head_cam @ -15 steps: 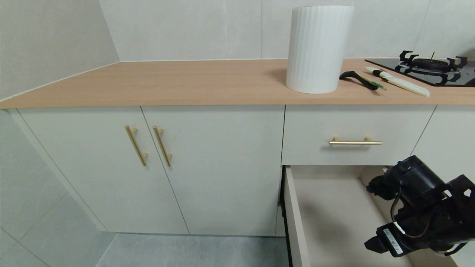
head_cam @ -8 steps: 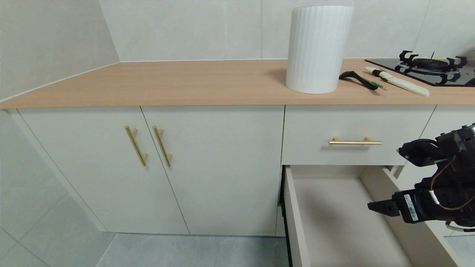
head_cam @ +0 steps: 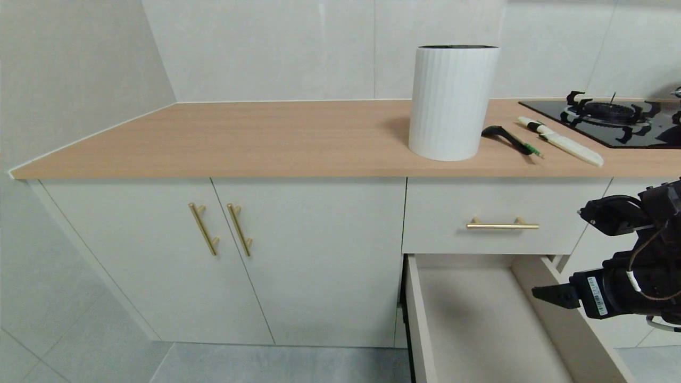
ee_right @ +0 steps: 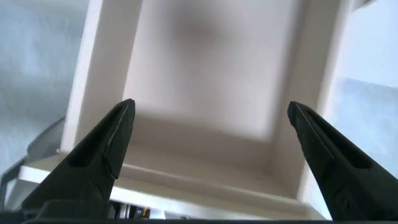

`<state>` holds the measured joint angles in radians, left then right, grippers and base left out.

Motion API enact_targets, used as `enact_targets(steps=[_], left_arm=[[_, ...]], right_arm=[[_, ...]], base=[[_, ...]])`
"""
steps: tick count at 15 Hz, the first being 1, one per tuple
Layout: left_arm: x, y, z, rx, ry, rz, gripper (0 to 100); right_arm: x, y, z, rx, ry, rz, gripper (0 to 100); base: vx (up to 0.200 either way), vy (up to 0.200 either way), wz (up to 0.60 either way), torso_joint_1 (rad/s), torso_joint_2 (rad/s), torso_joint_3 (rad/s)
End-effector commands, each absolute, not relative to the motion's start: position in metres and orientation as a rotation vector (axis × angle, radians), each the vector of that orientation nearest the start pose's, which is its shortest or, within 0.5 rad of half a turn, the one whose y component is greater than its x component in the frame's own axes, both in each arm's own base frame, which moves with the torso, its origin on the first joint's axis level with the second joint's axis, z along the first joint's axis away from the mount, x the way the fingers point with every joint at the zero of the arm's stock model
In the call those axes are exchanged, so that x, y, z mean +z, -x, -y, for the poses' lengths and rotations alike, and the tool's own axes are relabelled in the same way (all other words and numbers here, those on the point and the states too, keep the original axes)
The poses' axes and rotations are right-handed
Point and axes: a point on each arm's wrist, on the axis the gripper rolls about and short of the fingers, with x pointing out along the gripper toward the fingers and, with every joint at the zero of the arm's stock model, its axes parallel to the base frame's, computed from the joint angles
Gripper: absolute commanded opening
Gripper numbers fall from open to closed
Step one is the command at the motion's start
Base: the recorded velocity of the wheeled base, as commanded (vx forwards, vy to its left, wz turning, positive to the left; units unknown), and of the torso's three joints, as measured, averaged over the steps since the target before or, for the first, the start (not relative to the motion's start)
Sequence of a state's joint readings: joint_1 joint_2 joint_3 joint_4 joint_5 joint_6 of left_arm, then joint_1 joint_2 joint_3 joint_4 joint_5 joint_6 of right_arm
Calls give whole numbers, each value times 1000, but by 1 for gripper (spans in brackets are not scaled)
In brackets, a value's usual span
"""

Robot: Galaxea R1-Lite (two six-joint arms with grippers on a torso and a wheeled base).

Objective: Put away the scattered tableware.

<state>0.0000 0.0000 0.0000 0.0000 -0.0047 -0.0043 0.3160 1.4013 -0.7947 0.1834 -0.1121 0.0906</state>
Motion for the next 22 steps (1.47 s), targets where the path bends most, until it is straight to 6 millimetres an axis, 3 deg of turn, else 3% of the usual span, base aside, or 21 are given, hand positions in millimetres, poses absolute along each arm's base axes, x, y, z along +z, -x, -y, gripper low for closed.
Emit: enact_targets(steps=[1, 10, 13, 16, 18, 20, 22], left_arm=[[75, 23, 0, -5, 5, 0, 100], [75, 23, 0, -5, 5, 0, 100], [75, 23, 0, -5, 5, 0, 100], [75, 23, 0, -5, 5, 0, 100], [75, 23, 0, -5, 5, 0, 100], [76, 23, 0, -5, 5, -2, 100], [75, 23, 0, -5, 3, 0, 100]], right_arm=[[185, -198, -62, 158, 82, -780, 100], [186, -201, -62, 144, 82, -756, 100], [202, -202, -58, 130, 51, -623, 100], [248, -236, -60, 102, 23, -544, 100], [266, -268, -64, 77, -4, -563, 100], [273, -292, -67, 44, -36, -582, 100], [260, -312, -62, -4, -75, -617, 100]], base=[[0, 0, 0, 163, -520, -295], [0, 0, 0, 184, -455, -275], [0, 0, 0, 53, -126, -77], [0, 0, 0, 0, 0, 0], [0, 0, 0, 0, 0, 0], [0, 0, 0, 0, 0, 0], [0, 0, 0, 0, 0, 0]])
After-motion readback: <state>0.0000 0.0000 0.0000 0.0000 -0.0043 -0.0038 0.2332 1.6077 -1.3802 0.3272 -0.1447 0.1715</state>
